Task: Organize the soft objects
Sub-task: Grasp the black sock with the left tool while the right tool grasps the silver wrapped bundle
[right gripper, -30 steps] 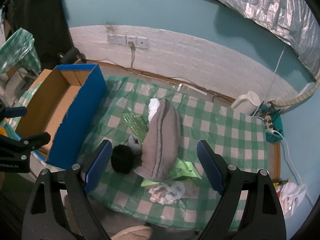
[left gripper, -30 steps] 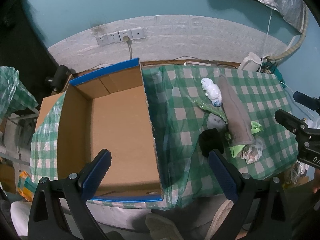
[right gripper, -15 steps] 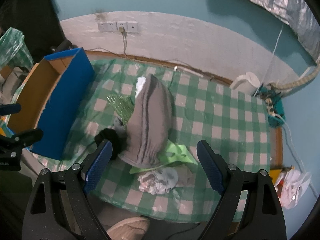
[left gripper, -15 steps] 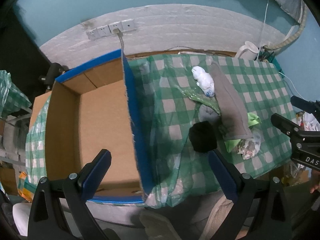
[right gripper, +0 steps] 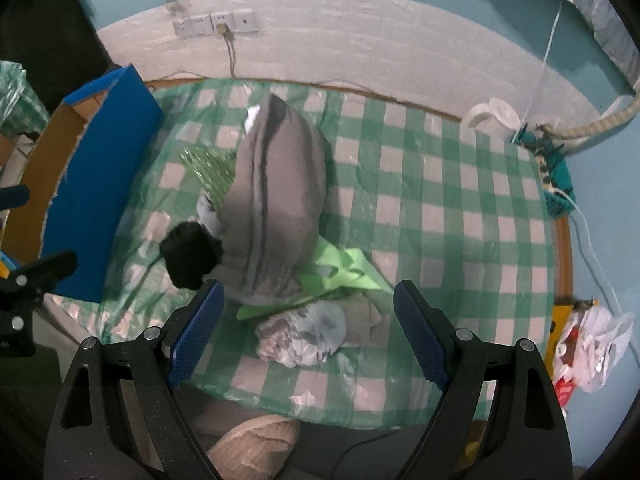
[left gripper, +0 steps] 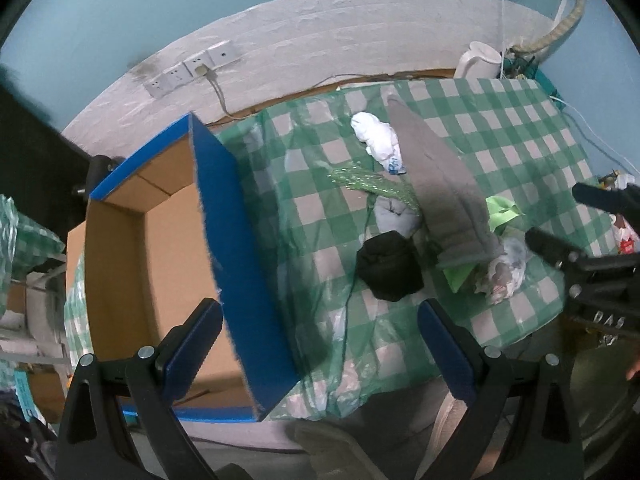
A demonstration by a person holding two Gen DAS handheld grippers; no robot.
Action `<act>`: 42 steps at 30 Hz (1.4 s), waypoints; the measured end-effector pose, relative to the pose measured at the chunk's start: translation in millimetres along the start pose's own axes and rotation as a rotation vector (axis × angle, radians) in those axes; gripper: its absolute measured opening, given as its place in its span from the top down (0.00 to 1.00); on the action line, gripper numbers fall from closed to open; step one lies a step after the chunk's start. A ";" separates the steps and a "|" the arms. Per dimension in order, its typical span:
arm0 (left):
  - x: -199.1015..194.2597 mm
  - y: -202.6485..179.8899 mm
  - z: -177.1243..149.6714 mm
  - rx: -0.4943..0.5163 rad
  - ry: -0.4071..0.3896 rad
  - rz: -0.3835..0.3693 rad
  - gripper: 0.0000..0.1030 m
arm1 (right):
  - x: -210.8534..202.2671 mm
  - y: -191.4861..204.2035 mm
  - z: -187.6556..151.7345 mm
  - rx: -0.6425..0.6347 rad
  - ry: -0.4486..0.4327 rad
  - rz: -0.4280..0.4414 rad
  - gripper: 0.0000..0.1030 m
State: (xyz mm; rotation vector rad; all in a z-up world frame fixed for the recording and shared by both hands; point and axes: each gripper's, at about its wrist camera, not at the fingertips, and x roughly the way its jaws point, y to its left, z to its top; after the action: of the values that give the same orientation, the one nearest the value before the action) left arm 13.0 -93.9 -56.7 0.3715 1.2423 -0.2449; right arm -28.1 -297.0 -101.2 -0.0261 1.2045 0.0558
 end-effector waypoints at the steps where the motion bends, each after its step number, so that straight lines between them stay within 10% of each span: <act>1: 3.8 -2.9 3.2 0.006 0.011 0.003 0.04 | 3.0 -0.7 -1.4 0.003 0.009 -0.003 0.17; 42: 98.0 -31.7 7.7 -0.014 0.155 -0.098 0.04 | 106.8 -5.3 -24.8 -0.058 0.226 -0.011 0.17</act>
State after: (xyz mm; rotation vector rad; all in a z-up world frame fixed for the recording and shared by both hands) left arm 37.9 -124.1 -152.2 0.3222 1.4164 -0.2953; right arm -12.8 -300.4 -209.8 -0.0921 1.4281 0.0798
